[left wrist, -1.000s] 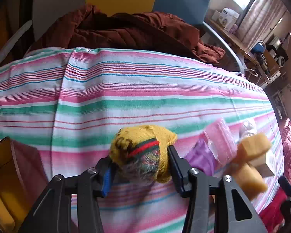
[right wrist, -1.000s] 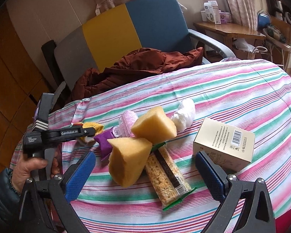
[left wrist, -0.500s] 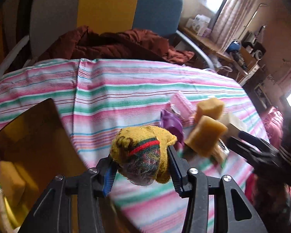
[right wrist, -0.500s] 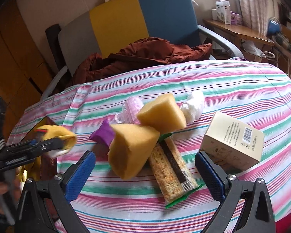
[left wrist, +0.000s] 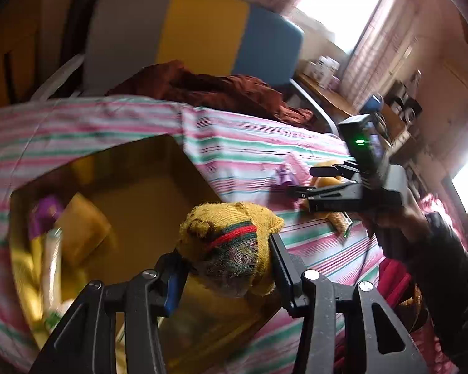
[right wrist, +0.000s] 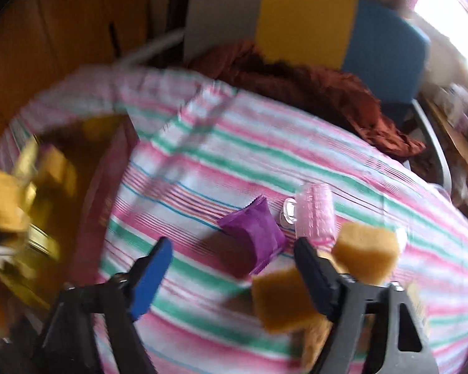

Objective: Organize objects
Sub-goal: 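Grasp the purple snack packet with the right gripper while the left gripper carries the ball toward the tray, then lower the knitted ball and purple packet into the gold tray and open both grippers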

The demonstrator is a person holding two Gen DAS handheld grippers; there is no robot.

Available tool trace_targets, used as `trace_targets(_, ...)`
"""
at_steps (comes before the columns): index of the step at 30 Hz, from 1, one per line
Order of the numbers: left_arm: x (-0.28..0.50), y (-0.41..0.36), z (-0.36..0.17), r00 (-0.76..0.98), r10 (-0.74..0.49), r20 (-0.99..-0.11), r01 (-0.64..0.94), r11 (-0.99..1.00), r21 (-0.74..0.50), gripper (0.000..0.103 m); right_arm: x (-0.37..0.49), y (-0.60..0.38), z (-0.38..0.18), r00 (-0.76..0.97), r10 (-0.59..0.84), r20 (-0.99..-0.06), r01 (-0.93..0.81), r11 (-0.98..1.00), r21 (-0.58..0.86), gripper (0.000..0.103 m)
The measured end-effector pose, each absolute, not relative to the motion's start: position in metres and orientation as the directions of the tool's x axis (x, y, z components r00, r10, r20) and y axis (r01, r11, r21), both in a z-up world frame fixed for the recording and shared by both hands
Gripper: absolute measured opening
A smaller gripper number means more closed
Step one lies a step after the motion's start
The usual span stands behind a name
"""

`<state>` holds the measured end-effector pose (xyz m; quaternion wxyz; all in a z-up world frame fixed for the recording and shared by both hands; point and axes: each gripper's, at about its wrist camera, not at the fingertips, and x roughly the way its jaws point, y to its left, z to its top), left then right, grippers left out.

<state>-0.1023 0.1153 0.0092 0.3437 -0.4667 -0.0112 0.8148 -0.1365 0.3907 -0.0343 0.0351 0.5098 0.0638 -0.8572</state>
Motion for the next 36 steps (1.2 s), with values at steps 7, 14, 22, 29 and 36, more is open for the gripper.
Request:
trace_targets(7,-0.101,0.061,-0.010,-0.343,0.539,-0.769,-0.438,-0.816,-0.376,0.049,-0.177,0.398,-0.074,-0.338,0.102,-0.935,0.174,-0.970,-0.168,0.069)
trace_targets(14,-0.099,0.040,-0.016,-0.370,0.534,-0.761,-0.374,-0.835,-0.404,0.049,-0.173,0.391,-0.075,-0.341,0.018,-0.940,0.181,-0.980,-0.084,0.041)
trace_targets(22,-0.092,0.017,-0.013,-0.416,0.518,-0.747,-0.326,-0.852,-0.409,0.049,-0.101,0.378,-0.072,-0.346,-0.073,-0.935,0.176,-0.984,0.012,0.041)
trace_targets(29,-0.086,-0.020,-0.008,-0.486,0.483,-0.728,-0.236,-0.875,-0.422,0.049,-0.056,0.373,-0.037,-0.453,-0.147,-0.879,0.117,-0.988,0.105,0.041)
trace_targets(36,-0.080,-0.025,-0.002,-0.519,0.479,-0.708,-0.232,-0.876,-0.422,0.049,-0.044,0.322,0.005,-0.553,-0.270,-0.789,0.197,-0.962,0.190,0.041)
